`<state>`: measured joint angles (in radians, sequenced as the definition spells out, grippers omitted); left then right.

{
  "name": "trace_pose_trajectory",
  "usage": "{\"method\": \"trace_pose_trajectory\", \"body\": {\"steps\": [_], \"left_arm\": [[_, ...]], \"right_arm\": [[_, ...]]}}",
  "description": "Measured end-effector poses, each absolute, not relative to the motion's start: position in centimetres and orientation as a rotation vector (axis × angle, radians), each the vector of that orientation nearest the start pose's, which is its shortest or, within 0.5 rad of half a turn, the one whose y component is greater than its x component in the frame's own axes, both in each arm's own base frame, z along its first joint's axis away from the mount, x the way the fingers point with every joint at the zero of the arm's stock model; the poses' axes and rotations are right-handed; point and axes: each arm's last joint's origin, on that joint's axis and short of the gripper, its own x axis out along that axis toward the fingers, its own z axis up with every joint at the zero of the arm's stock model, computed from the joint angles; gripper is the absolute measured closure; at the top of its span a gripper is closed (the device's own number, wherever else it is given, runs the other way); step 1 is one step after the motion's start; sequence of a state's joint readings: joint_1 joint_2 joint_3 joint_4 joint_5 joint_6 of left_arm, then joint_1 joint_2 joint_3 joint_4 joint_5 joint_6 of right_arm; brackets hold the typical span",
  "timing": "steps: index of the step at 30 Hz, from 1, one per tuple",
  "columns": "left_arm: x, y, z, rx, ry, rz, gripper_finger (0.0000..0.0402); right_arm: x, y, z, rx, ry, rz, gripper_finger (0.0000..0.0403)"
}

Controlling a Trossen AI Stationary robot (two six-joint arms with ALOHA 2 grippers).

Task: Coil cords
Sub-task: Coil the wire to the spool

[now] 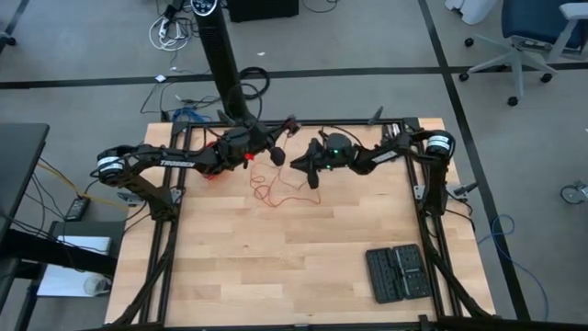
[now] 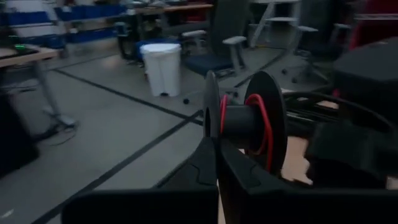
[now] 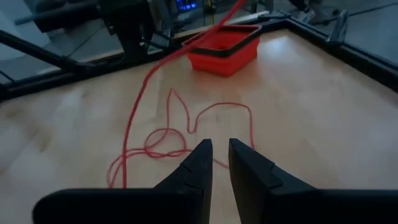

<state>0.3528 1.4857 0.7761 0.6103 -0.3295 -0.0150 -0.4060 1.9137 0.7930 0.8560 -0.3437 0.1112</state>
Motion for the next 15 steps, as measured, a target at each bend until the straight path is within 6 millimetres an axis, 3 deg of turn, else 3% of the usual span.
{"method": "trace_pose_trajectory", "body": {"steps": [15], "left_arm": [[29.25, 11.98, 24.6, -0.079, 0.052, 0.752, 0.0401]], "right_arm": [[34.3, -13.39, 13.85, 0.172, 0.25, -0.066, 0.0331]]}}
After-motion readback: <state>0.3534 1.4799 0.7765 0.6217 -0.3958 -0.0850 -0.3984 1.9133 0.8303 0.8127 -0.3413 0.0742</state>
